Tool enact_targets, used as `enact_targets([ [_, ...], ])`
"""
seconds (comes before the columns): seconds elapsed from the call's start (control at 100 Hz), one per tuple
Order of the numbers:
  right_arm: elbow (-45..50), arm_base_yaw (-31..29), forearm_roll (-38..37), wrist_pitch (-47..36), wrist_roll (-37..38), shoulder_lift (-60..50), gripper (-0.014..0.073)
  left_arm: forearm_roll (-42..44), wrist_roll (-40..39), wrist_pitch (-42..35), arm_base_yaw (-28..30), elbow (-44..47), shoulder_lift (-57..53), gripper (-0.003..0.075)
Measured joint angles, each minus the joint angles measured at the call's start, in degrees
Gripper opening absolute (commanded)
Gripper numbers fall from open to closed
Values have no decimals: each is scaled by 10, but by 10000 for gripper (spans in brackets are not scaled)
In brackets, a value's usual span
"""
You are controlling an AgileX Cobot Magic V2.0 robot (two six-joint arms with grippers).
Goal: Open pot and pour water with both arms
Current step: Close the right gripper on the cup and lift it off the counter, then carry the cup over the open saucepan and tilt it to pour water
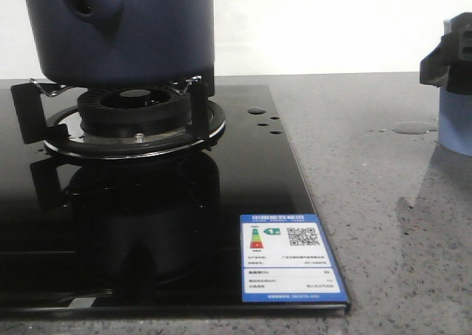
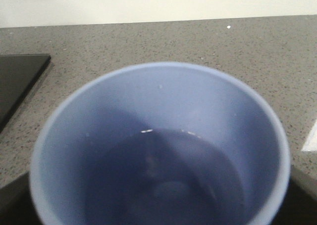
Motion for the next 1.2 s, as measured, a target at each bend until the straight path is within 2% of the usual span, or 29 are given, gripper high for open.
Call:
enact_targets([
  [0.11,0,0,-18,-15,17,16,594,0,0,0,0,0,0,253],
  [0.3,0,0,-71,-41,66,36,350,0,0,0,0,0,0,253],
  [0.47,0,0,-92,-44,84,39,230,0,0,0,0,0,0,253],
  [0.68,0,5,-101,-45,87,36,211,0,0,0,0,0,0,253],
  [0.87,-36,22,-201,-51,88,-24,213,-1,0,0,0,0,0,253],
  [1.08,-189,25,-310,90,88,-43,213,-47,0,0,0,0,0,253],
  [1.2,-288,37,-335,180,88,-21,213,-67,-1,-2,0,0,0,253],
])
